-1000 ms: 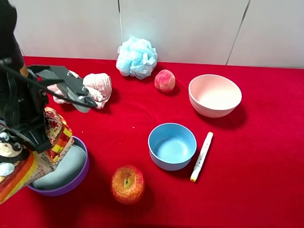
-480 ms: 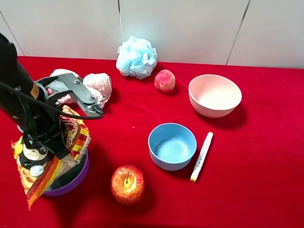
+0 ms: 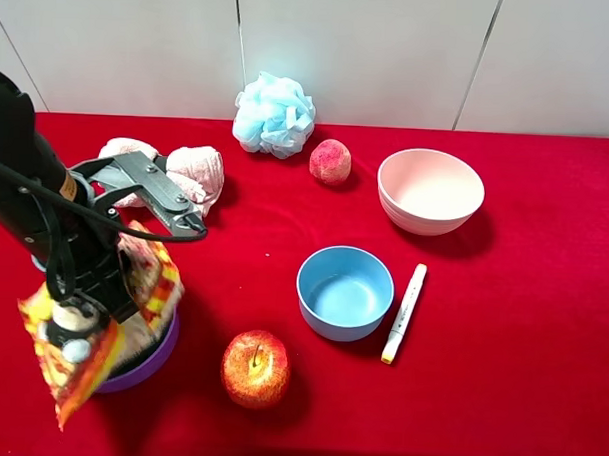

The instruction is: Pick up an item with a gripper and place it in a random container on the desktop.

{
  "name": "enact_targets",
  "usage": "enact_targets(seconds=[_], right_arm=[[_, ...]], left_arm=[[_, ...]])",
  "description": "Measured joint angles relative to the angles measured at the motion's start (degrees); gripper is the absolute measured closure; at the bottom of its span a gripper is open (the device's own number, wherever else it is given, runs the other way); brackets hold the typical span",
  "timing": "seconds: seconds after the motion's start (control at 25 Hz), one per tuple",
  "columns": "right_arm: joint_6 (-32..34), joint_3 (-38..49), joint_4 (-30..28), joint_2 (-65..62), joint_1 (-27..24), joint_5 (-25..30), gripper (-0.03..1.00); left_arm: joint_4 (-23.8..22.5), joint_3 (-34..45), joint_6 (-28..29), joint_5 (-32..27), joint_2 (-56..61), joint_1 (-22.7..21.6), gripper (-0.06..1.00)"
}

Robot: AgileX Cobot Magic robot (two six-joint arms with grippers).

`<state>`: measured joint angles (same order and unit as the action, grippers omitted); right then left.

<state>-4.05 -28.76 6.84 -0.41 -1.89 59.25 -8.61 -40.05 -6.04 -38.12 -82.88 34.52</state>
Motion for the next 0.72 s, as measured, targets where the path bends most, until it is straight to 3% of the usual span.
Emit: enact_targets(seconds=[0.2, 0.28, 0.48, 0.72], right_arm=[[0.00, 0.00, 0.00, 0.00, 0.00, 0.00, 0.28], [0.00, 0.00, 0.00, 0.00, 0.00, 0.00, 0.28], [0.00, 0.00, 0.00, 0.00, 0.00, 0.00, 0.28], [0.00, 0.00, 0.00, 0.00, 0.00, 0.00, 0.28]], left_arm=[[0.00, 0.00, 1.34, -0.28, 0.00, 0.00, 0.12], [0.00, 0.00, 1.53, -0.28, 0.00, 0.00, 0.03], [0.00, -0.86, 1.52, -1.06, 0.00, 0.00, -0.04], [1.25, -7.87, 1.76, -7.34, -0.03, 0.00, -0.05]])
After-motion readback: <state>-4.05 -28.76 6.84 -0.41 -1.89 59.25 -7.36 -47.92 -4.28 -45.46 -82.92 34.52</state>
